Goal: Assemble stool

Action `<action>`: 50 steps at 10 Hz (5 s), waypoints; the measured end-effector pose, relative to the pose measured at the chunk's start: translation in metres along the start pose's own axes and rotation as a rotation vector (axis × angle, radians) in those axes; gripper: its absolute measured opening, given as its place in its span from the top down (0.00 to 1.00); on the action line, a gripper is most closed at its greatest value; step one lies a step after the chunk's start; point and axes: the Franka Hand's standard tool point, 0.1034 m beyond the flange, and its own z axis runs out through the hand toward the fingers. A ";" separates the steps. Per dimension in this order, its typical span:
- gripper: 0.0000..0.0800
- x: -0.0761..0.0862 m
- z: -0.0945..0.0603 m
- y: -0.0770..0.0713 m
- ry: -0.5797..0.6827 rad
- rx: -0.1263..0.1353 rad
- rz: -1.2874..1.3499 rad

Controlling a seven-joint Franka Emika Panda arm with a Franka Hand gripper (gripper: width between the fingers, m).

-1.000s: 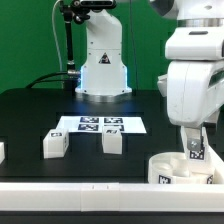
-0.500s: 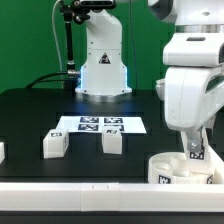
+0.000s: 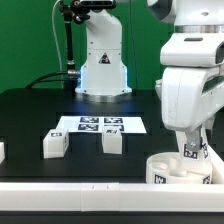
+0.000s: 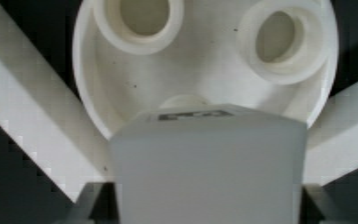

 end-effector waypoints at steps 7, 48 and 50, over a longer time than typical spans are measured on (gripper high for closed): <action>0.57 0.000 0.002 -0.003 0.010 0.029 0.759; 0.19 -0.009 -0.041 0.016 0.062 0.378 2.705; 0.19 -0.009 -0.040 0.016 0.062 0.377 2.705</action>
Offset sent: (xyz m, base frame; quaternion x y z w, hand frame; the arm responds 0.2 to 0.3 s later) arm -0.0097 -0.0015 -0.0069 0.0154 -0.0012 0.3110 0.9503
